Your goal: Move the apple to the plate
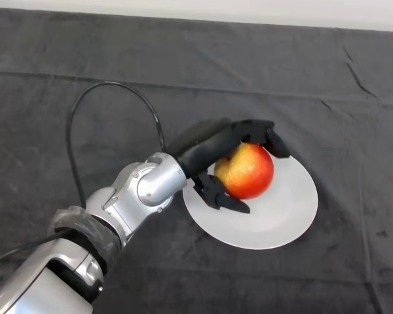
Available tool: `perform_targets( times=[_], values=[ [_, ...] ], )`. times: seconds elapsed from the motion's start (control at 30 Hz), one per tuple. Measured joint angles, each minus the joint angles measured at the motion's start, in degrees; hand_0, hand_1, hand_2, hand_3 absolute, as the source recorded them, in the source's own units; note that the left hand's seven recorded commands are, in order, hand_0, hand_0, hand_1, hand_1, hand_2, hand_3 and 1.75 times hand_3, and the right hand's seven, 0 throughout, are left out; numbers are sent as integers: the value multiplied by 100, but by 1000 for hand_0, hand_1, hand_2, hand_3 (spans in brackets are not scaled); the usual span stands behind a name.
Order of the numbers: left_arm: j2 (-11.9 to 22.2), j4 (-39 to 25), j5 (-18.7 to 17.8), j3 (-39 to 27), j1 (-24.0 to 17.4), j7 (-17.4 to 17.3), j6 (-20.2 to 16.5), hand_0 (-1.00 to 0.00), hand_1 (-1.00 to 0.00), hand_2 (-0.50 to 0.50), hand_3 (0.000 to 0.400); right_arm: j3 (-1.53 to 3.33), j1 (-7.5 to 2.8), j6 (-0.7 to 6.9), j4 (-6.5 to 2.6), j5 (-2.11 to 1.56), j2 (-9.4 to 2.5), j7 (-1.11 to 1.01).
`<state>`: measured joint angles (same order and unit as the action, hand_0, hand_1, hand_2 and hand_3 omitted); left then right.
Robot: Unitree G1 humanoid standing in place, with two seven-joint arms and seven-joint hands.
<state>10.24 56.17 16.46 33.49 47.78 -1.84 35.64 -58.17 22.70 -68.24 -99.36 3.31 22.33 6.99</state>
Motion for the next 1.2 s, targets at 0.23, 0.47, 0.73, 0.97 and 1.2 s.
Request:
perform_targets(
  times=[0.23, 0.47, 0.73, 0.97, 1.2],
  values=[
    [10, -12, -41, 158, -12, -33, -5, -1000, -1000, 0, 400, 3, -9, 3, 4, -5, 0, -1],
    [58, -194, -28, 545, -414, 124, -8, -1000, -1000, 0, 400, 3, -19, 7, 8, -16, 5, -58],
    [76, -193, -47, 616, -327, -102, -8, -1000, -973, -14, 400, 4, -21, 11, 9, -28, 4, -72],
    [107, -192, -48, 702, -264, -306, -9, 0, 0, 0, 0, 4, -21, 11, 10, -33, 4, -75],
    [141, -186, -55, 733, -179, -397, -40, 0, 0, 0, 0, 5, -23, 13, 11, -38, 4, -75]
  ],
)
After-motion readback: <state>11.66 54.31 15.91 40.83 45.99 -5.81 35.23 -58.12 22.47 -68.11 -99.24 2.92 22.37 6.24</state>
